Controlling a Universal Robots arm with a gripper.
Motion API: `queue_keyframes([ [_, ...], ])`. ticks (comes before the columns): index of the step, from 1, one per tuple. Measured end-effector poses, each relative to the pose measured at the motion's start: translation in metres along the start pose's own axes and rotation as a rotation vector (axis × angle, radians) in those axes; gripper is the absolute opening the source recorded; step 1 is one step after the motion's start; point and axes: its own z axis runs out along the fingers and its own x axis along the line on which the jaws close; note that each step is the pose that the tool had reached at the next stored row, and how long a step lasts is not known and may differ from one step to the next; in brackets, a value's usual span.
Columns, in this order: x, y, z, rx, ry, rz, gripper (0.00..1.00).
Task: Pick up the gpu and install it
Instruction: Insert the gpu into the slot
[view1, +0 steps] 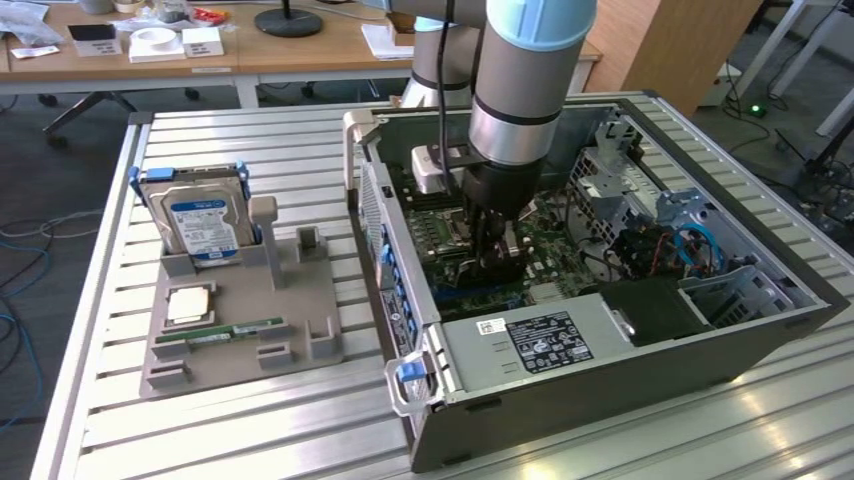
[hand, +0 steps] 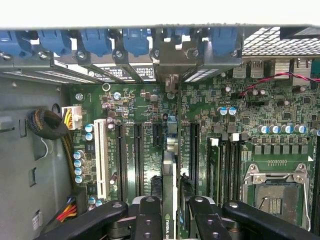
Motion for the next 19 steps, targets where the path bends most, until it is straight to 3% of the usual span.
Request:
queue_keyframes([
  [19,-0.0022,0.0003,0.0006,0.0001,-0.0002,0.0,0.25],
])
